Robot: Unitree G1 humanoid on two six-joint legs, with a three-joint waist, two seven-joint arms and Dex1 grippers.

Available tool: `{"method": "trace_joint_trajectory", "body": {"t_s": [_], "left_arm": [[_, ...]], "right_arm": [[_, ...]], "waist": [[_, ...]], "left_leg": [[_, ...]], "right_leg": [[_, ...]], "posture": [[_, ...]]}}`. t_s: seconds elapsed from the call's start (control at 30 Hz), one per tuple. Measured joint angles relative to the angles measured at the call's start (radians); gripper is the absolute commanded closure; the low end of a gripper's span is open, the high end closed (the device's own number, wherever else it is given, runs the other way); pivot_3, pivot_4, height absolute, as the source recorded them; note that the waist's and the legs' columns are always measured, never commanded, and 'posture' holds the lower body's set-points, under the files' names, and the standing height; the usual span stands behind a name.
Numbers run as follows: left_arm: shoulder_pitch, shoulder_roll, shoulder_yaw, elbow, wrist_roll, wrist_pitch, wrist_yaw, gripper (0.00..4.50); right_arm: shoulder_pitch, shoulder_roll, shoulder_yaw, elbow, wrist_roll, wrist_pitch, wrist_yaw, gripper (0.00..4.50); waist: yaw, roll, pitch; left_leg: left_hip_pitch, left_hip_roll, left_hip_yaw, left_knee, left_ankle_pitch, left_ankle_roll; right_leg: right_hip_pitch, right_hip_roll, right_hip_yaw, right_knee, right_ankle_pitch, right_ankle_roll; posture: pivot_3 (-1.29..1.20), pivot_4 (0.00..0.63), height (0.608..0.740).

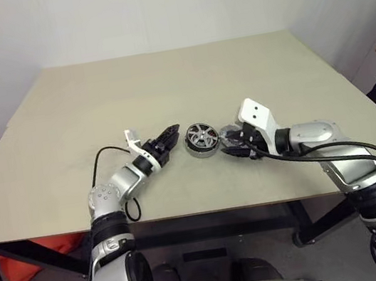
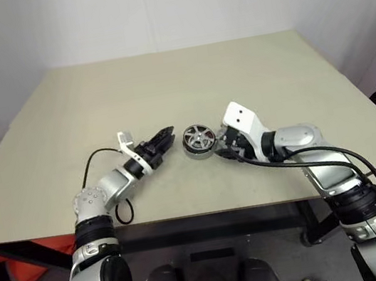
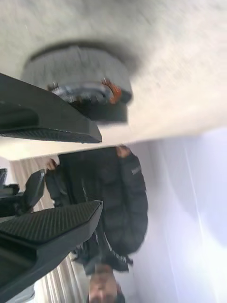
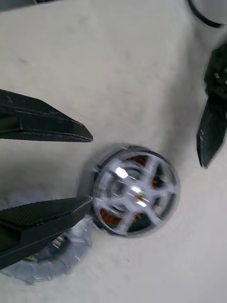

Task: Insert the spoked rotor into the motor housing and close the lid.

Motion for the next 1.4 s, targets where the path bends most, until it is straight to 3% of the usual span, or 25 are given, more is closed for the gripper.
{"method": "trace_joint_trajectory", "body": {"t_s": [0.37, 0.53, 0.67, 1.4], "left_arm": [[0.091, 0.015, -0.002, -0.087, -0.017, -0.026, 0.025, 2.47], [0.121, 0.022, 0.002, -0.127, -0.031, -0.043, 0.042, 2.47], [0.137, 0.022, 0.002, -0.135, -0.039, -0.048, 0.058, 2.47], [0.156, 0.03, -0.008, -0.161, -0.054, -0.082, 0.078, 2.47]], "right_arm": [[-0.158, 0.196, 0.006, 0.302, -0.041, -0.032, -0.116, 2.47], [-0.159, 0.215, 0.017, 0.357, -0.058, -0.06, -0.12, 2.47], [-0.164, 0.216, 0.018, 0.363, -0.06, -0.064, -0.114, 2.47], [-0.185, 0.268, 0.037, 0.445, -0.082, -0.099, -0.116, 2.47]], "waist": [[-0.006, 0.0, 0.0], [-0.01, 0.0, 0.0], [-0.019, 0.0, 0.0], [-0.024, 0.0, 0.0]], "left_leg": [[-0.001, 0.0, 0.0, -0.001, 0.0, -0.001], [-0.002, 0.0, 0.0, -0.001, 0.0, 0.0], [-0.001, 0.0, 0.0, -0.001, 0.0, -0.001], [0.0, 0.0, 0.0, -0.001, 0.001, -0.002]], "right_leg": [[0.0, 0.0, 0.0, 0.0, 0.0, -0.001], [0.0, 0.0, 0.0, -0.001, 0.003, -0.006], [0.0, 0.0, 0.0, 0.0, 0.0, 0.0], [0.0, 0.0, 0.0, 0.001, 0.0, -0.001]], "posture": [[0.0, 0.0, 0.74], [0.0, 0.0, 0.74], [0.0, 0.0, 0.74], [0.0, 0.0, 0.74]]}}
